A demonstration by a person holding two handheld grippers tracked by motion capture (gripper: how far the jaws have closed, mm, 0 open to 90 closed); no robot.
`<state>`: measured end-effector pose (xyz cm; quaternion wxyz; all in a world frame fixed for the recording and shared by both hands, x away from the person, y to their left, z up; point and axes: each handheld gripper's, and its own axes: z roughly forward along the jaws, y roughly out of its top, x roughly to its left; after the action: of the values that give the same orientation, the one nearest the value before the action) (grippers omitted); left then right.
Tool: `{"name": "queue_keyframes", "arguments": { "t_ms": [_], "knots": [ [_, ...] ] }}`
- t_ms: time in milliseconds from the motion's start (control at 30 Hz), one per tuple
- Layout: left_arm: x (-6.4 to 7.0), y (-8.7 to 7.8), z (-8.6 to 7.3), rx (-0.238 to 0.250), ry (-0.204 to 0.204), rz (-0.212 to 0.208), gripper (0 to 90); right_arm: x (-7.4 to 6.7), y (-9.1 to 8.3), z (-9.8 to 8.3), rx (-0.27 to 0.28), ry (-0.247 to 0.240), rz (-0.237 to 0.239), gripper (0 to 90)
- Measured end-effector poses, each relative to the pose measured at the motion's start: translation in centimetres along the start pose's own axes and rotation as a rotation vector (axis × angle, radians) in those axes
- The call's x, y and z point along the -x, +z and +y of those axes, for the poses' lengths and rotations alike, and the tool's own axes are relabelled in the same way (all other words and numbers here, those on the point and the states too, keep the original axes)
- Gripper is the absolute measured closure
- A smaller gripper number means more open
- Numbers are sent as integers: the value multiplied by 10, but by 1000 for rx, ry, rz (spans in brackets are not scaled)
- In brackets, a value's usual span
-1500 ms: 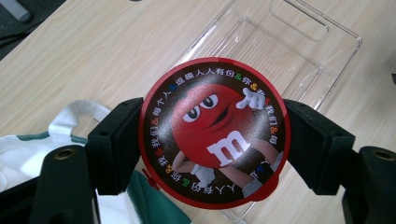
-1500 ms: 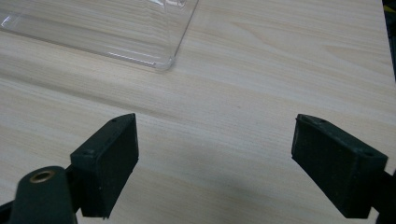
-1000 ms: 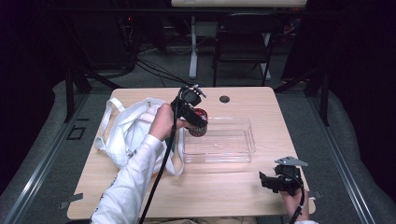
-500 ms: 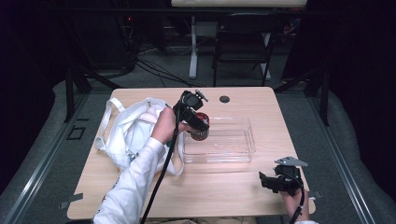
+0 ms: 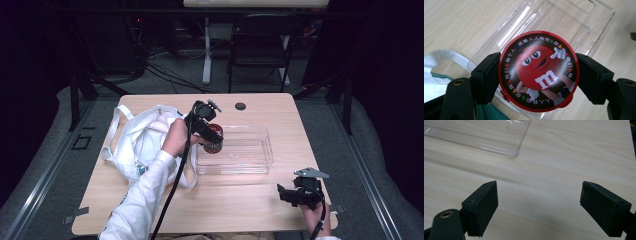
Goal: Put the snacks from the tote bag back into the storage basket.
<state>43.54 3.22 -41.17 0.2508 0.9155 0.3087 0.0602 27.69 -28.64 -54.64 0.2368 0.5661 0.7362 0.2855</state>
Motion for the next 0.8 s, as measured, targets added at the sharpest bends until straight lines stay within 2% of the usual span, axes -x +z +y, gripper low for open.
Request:
{"name": "queue_keyframes", "arguments": {
  "t_ms": [267, 800],
  "knots": [
    [-3, 9, -7, -9, -29, -3, 259, 0, 0, 0, -3, 0, 2, 142],
    [-4, 29, -21, -42, -50, -4, 260, 0, 0, 0, -3, -2, 7, 142]
  ]
}}
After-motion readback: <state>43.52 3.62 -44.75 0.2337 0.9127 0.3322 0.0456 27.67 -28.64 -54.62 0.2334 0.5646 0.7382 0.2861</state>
